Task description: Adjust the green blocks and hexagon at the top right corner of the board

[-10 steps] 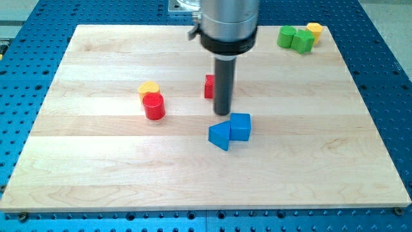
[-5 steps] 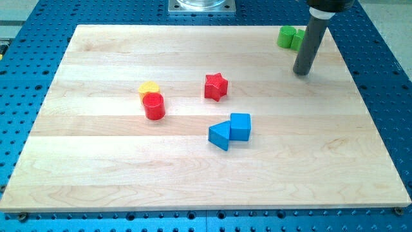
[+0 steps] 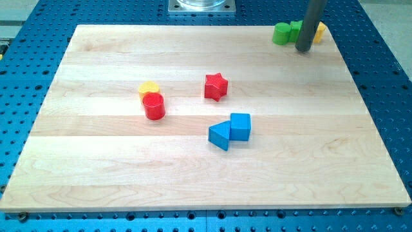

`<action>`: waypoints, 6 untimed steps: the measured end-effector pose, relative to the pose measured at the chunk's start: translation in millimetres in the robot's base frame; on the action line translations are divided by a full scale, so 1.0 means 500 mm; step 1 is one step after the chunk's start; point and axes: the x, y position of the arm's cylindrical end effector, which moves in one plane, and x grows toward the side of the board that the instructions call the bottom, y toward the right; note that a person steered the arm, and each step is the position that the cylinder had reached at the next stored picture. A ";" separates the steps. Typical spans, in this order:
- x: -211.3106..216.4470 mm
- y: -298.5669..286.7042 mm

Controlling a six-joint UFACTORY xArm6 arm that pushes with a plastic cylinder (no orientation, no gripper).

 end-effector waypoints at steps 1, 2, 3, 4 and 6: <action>0.016 0.005; 0.019 0.082; -0.022 0.180; -0.099 0.198; -0.148 0.112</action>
